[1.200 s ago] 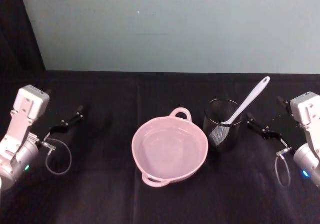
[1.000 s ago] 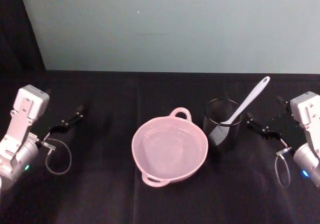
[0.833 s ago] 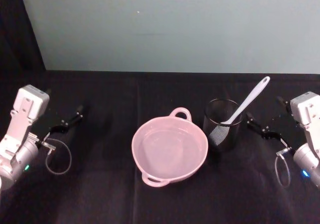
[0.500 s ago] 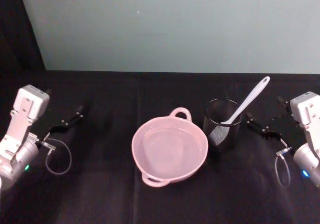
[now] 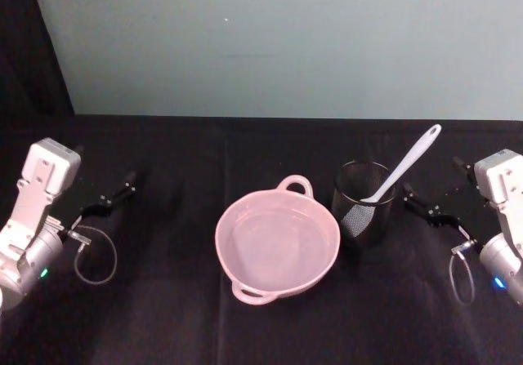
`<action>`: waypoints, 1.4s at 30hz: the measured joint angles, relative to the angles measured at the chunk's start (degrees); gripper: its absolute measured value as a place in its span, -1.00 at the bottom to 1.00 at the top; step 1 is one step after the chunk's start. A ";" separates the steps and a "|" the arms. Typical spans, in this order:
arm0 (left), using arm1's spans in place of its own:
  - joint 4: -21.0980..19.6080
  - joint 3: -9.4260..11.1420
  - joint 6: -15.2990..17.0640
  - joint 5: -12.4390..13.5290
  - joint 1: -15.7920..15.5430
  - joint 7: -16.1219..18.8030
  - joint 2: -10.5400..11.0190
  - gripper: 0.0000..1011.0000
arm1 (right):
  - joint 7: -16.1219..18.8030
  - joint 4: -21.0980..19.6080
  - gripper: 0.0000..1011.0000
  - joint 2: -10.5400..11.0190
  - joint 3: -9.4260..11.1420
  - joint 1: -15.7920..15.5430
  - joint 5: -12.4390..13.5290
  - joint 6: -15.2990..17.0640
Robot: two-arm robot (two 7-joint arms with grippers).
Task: Use the one hand to pick up the spoon and stir the clear water in the bowl.
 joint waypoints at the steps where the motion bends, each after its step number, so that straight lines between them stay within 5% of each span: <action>1: 0.00 0.00 0.00 0.00 0.00 0.00 0.00 0.99 | 0.00 0.00 0.98 0.00 0.00 0.00 0.00 0.00; 6: 0.00 0.00 0.00 0.00 0.00 0.00 0.00 0.99 | 0.00 0.00 0.98 0.00 0.00 0.00 0.00 0.00; 12: 0.00 0.00 0.00 0.00 0.00 0.00 0.00 0.99 | -1.84 -1.13 0.98 0.71 -0.22 -0.12 -4.27 3.34; 20: 0.00 0.00 0.00 0.00 0.00 0.00 0.00 0.99 | -3.15 -3.42 0.98 1.68 2.15 -2.35 -5.11 5.19; 31: 0.00 0.00 0.00 0.00 0.00 0.00 0.00 0.99 | 4.89 -7.29 0.98 1.32 9.76 -8.41 9.08 1.52; 34: 0.00 0.00 0.00 0.00 0.00 0.00 0.00 0.99 | 9.32 -7.81 0.98 0.19 12.28 -10.03 16.04 1.28; 42: 0.00 0.00 0.00 0.00 0.00 0.00 0.00 0.99 | 16.70 -8.51 0.98 -3.08 16.30 -10.95 29.00 6.23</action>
